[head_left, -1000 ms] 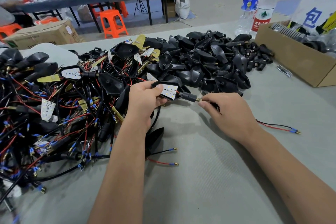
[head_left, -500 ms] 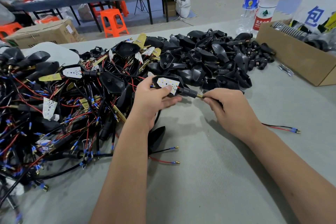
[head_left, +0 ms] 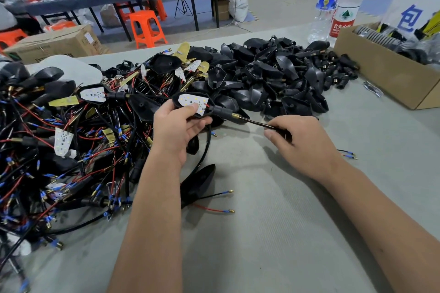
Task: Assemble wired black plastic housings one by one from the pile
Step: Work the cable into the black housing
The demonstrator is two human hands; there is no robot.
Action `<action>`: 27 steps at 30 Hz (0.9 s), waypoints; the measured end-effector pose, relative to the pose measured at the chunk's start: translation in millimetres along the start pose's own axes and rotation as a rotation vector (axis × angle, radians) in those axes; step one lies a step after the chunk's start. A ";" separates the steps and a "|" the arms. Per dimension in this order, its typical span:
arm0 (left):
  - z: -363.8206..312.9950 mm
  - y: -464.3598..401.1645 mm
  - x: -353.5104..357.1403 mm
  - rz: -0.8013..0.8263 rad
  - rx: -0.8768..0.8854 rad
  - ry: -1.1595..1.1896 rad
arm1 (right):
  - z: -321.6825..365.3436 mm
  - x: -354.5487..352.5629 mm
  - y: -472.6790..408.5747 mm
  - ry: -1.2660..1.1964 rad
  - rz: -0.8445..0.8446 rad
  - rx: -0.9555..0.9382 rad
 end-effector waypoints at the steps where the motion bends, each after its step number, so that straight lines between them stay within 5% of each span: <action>1: -2.9 -0.7 -3.9 -0.029 0.020 0.010 | -1.5 -0.4 0.5 -0.005 0.004 0.008; 18: -16.5 -1.0 -21.5 -0.164 0.110 0.001 | -29.7 -0.6 4.1 -0.194 0.084 0.167; 27: -0.9 -2.4 -3.6 -0.005 0.011 -0.149 | 5.5 -4.6 -1.2 0.319 -0.001 0.023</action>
Point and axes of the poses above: each hand's wrist, its own y-axis away from the middle knuckle, its own x-axis out of the palm, z = x × y, the point moved 9 cm from there along -y, towards the middle knuckle, and after that the axes turned 4 degrees about -z, right-handed, at the moved point
